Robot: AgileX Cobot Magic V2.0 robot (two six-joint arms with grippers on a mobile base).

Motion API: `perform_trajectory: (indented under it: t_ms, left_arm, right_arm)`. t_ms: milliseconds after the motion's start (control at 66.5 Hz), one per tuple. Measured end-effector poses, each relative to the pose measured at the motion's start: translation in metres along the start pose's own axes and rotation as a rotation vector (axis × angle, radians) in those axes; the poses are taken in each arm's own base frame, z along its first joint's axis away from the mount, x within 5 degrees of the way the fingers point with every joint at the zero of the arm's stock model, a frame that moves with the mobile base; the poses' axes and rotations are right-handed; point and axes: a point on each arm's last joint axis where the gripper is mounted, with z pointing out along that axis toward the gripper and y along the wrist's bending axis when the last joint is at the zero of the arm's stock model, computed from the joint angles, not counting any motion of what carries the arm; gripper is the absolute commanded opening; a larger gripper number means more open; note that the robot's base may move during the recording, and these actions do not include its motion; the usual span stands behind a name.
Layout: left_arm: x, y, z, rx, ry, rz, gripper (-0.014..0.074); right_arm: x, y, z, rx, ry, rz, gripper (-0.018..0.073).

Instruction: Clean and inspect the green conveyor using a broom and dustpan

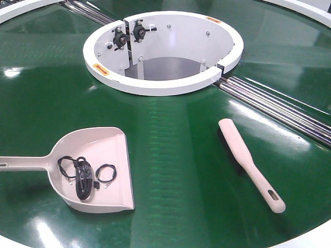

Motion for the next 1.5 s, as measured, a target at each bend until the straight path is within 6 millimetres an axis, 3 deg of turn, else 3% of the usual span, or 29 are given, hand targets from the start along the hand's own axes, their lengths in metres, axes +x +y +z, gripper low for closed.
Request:
perform_trajectory:
  t_ms: [361,707,1083,1505]
  left_arm:
    - [0.003,0.000,0.001,-0.004,0.008,0.008,-0.0007]
    - [0.054,0.014,0.015,-0.272,0.001,0.002,-0.0006]
    - [0.055,0.017,0.014,-0.325,-0.008,-0.053,-0.0006]
    - [0.055,0.012,0.016,-0.222,-0.017,-0.050,-0.0006]
  right_arm:
    - [0.000,0.000,0.000,0.000,0.000,0.000,-0.0008]
    - [0.000,0.000,0.000,0.000,-0.001,0.000,-0.0008]
    - [0.000,0.000,0.000,0.000,0.000,0.000,-0.0008]
    - [0.000,0.000,0.000,0.000,0.000,0.000,-0.0008]
